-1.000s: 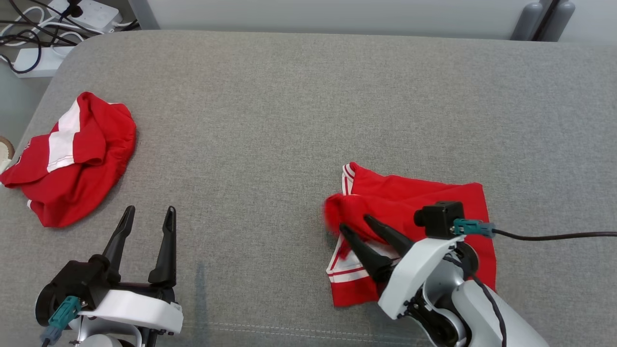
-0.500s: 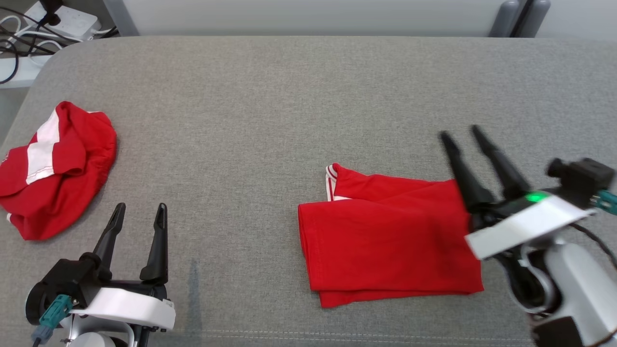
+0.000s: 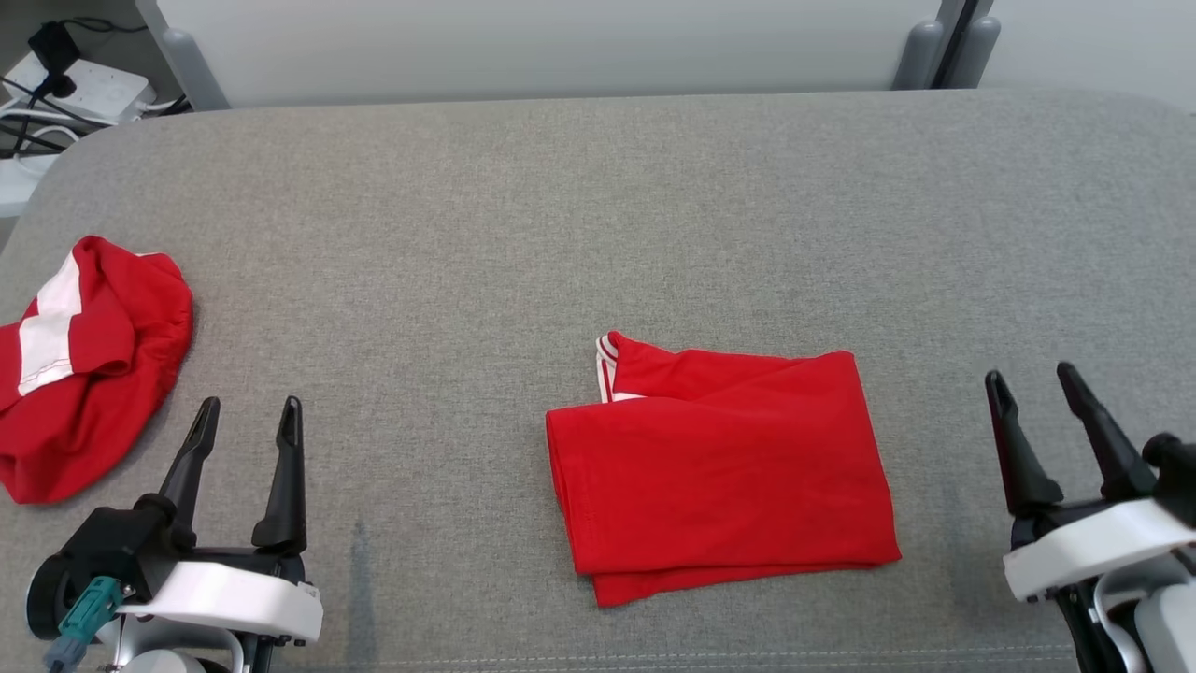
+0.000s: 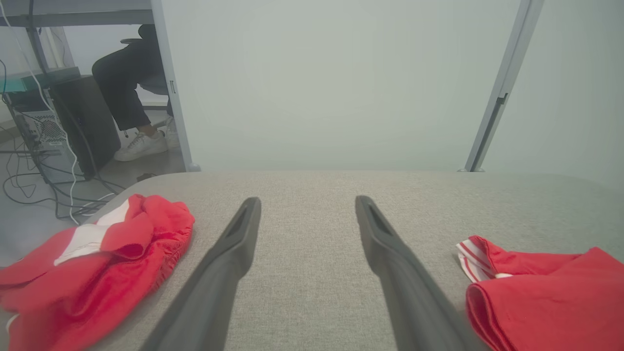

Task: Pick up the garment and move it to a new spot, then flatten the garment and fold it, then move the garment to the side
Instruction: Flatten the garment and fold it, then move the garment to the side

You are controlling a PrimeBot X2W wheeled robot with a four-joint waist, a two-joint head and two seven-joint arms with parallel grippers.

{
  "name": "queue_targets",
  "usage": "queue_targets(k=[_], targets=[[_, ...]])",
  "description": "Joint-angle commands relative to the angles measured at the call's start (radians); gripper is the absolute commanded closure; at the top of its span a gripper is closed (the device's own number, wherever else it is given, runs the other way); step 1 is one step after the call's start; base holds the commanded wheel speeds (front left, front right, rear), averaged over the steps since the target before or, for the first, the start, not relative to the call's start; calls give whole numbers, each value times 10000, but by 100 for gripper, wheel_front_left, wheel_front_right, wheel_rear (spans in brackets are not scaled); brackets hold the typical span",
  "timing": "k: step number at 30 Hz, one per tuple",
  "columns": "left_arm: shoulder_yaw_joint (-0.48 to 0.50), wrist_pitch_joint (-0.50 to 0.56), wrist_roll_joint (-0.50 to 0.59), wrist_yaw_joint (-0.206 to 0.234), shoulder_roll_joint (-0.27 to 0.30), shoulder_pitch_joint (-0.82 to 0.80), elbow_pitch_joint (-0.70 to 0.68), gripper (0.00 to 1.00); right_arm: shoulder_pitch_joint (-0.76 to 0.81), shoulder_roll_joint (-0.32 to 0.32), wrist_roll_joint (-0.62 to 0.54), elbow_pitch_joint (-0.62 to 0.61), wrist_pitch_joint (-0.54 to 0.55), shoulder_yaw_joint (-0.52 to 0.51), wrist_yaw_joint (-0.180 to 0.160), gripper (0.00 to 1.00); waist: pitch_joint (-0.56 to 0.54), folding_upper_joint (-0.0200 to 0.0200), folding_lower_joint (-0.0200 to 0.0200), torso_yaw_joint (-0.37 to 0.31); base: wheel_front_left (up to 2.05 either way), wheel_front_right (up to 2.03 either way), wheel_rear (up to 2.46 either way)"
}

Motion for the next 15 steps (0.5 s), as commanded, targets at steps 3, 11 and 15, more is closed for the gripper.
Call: queue_targets(k=[3, 11, 15], targets=[[475, -103, 96, 133, 332, -82, -241, 0, 217, -19, -108, -93, -203, 145, -27, 0, -83, 0, 0, -41, 0, 0, 0], [450, -95, 92, 175, 330, -2, -363, 0, 355, 85, -48, 18, -219, 72, -27, 0, -123, 0, 0, 131, 0, 0, 0], [353, -81, 136, 157, 314, -100, -417, 0, 182, 45, 135, 426, -219, 275, -27, 0, -98, 0, 0, 362, 0, 0, 0]])
